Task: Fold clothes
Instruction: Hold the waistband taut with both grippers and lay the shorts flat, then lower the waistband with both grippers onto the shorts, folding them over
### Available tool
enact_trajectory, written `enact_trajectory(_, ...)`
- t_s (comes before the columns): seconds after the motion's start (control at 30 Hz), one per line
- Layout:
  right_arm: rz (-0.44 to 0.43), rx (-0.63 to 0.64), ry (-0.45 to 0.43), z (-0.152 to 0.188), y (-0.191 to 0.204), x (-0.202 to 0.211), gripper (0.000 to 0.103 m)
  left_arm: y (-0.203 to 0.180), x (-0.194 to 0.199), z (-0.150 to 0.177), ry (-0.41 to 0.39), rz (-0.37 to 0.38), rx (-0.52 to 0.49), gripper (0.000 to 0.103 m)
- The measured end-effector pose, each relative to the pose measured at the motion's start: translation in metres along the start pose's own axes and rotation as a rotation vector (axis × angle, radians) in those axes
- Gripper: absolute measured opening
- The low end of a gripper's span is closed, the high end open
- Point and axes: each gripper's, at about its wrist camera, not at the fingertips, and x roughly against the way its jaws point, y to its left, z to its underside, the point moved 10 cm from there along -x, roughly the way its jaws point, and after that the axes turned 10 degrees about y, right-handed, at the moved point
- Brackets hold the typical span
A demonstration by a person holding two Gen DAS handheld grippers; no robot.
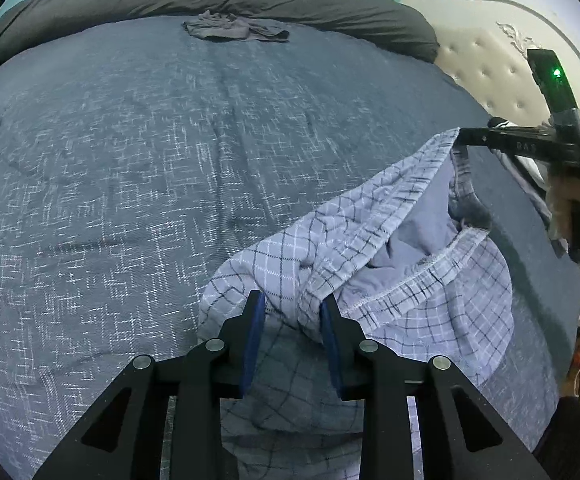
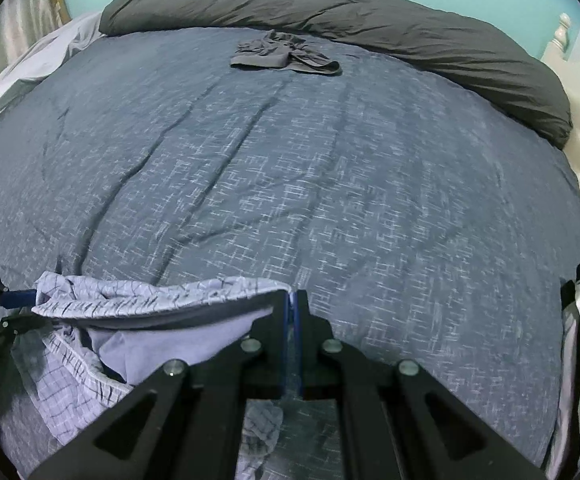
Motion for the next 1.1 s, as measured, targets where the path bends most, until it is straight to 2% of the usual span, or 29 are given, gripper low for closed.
enact_trajectory(0.07,-0.006,0.000,-0.009,0.001,0.001,0.006,0.002,-0.004,0.001,0.001,-0.008,-0.016,-0.029,0.005)
enact_trajectory(0.1,-0.009,0.000,-0.014,0.001,0.001,0.009,0.002,-0.006,0.002,0.001,-0.012,-0.026,-0.044,0.005)
enact_trajectory(0.23,-0.021,0.000,-0.032,0.003,0.002,0.022,0.002,-0.012,0.014,-0.002,-0.042,-0.041,-0.064,0.004)
enact_trajectory(0.53,-0.059,0.023,-0.082,0.002,0.013,0.062,0.002,-0.009,0.113,-0.014,-0.204,-0.059,-0.046,0.004)
enact_trajectory(0.77,-0.115,0.078,-0.129,-0.001,0.039,0.105,0.002,-0.007,0.179,-0.026,-0.269,-0.157,-0.060,0.004)
enact_trajectory(0.9,-0.125,0.081,-0.108,0.001,0.050,0.095,0.002,0.004,0.186,-0.028,-0.250,-0.162,-0.021,0.004)
enact_trajectory(1.1,-0.137,0.069,-0.060,0.005,0.066,0.068,0.002,0.033,0.151,-0.026,-0.161,-0.203,0.015,0.004)
